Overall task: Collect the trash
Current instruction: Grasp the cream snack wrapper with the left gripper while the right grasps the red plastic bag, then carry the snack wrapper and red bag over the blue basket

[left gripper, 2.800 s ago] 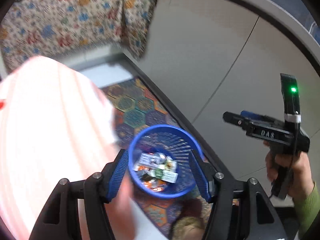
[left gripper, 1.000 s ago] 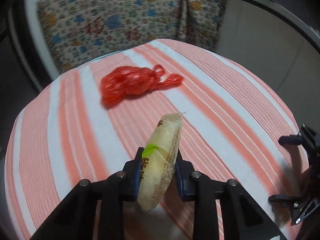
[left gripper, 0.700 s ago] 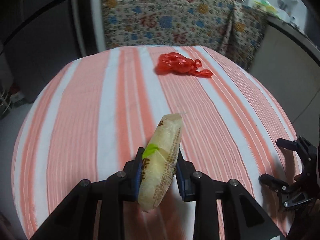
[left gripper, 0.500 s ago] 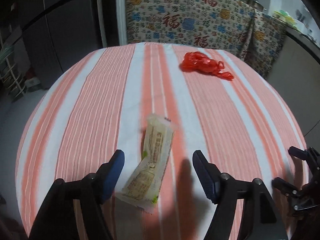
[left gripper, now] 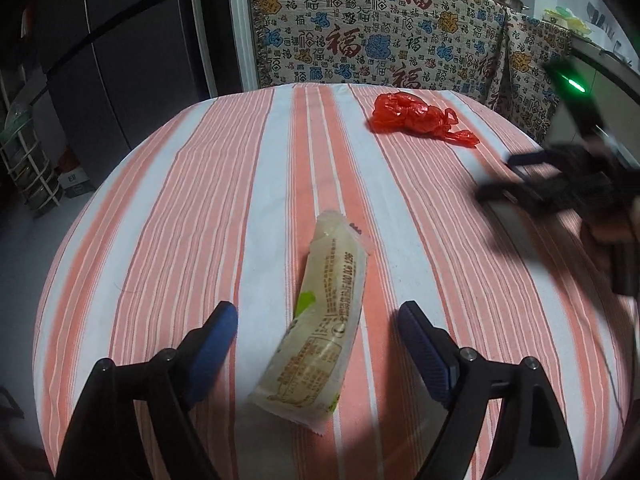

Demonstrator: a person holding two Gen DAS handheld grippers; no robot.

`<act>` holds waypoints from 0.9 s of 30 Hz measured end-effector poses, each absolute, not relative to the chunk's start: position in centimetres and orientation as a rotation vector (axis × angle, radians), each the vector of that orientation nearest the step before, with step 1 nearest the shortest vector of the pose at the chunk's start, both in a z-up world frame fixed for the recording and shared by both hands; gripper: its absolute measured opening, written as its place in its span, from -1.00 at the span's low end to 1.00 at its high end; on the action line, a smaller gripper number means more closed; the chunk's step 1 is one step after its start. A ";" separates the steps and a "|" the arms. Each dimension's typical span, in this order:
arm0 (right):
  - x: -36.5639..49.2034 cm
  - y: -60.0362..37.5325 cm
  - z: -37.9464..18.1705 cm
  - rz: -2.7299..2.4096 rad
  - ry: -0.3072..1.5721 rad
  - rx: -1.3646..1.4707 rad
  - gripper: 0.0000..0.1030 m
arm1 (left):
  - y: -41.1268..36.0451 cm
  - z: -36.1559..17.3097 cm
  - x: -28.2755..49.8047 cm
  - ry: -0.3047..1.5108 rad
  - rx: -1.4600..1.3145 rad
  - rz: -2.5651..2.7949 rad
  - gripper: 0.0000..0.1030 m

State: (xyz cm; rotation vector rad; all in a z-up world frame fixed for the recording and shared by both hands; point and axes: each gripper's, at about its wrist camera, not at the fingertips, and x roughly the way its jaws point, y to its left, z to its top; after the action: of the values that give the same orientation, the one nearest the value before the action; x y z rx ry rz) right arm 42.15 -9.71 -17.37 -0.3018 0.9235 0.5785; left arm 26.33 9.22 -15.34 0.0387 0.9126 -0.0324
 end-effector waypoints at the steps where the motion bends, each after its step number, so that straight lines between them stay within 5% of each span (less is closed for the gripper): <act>1: 43.6 -9.0 -17.3 0.577 0.917 -0.296 0.99 | 9.2 -15.4 26.4 0.913 0.038 -0.034 0.65; 5: 47.7 -6.7 -17.0 0.549 0.865 -0.233 0.91 | 9.4 -15.4 26.4 0.913 0.031 -0.038 0.66; 9: 46.6 -6.7 -16.6 0.500 0.823 -0.160 -0.24 | 9.3 -15.4 26.3 0.912 0.030 -0.038 0.66; 23: 24.7 -12.8 -17.1 0.476 0.879 -0.195 -0.22 | 9.6 -15.2 25.9 0.905 0.000 -0.067 0.64; 26: 23.2 -14.0 -16.5 0.538 0.924 -0.187 -0.05 | 10.7 -14.8 25.3 0.910 -0.056 -0.210 0.64; 27: 23.1 -14.4 -16.2 0.553 0.930 -0.184 0.15 | 11.2 -14.6 25.1 0.923 -0.069 -0.251 0.64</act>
State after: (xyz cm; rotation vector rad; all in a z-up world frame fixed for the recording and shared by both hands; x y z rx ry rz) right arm 23.09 -14.39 -16.20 -0.1843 0.9296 0.5534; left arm 25.11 11.16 -14.56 -0.0688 0.9230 -0.2512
